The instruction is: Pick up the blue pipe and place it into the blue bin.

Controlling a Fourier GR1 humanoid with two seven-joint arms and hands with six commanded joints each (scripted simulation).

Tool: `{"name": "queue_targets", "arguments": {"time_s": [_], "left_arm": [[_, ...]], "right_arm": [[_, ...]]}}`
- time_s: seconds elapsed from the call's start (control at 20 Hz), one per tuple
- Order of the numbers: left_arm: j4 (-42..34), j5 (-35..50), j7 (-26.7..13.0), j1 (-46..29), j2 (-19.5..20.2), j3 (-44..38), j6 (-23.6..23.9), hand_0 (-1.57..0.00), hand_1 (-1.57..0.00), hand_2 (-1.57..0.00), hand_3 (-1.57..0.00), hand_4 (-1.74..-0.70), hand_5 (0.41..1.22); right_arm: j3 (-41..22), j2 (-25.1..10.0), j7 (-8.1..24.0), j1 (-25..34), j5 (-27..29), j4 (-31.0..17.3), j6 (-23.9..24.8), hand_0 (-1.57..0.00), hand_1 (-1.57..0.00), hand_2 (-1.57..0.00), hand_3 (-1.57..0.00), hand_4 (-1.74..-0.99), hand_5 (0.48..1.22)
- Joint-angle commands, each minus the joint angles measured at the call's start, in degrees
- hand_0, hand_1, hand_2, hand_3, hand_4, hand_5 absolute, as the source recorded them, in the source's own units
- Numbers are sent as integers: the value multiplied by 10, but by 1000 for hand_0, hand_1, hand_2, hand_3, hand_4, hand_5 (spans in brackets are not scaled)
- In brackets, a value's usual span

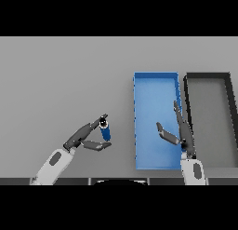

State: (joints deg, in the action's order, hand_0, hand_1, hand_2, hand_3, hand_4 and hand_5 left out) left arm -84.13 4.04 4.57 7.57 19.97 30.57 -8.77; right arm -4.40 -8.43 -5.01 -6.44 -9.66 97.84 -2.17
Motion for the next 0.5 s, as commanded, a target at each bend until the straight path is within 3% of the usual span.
{"name": "queue_targets", "arguments": {"time_s": [0.0,0.15,0.25,0.45], "left_arm": [[12,-6,2,9,-5,1,1,1,1,1,1,-1120,456],[47,-40,-11,30,-26,13,20,1,1,1,1,-1062,425],[58,-38,4,25,-38,17,17,1,1,1,1,-1062,420],[81,-20,26,33,-70,12,13,1,0,-54,-40,-1140,502]], "right_arm": [[0,1,-3,-2,0,4,1,1,1,1,1,-1211,634],[5,-6,-6,0,8,2,-6,1,1,1,1,-1222,642],[7,-11,-3,5,2,-3,-3,1,1,1,1,-1214,645],[1,-7,-21,-14,-3,1,-2,1,1,1,1,-1210,653]]}}
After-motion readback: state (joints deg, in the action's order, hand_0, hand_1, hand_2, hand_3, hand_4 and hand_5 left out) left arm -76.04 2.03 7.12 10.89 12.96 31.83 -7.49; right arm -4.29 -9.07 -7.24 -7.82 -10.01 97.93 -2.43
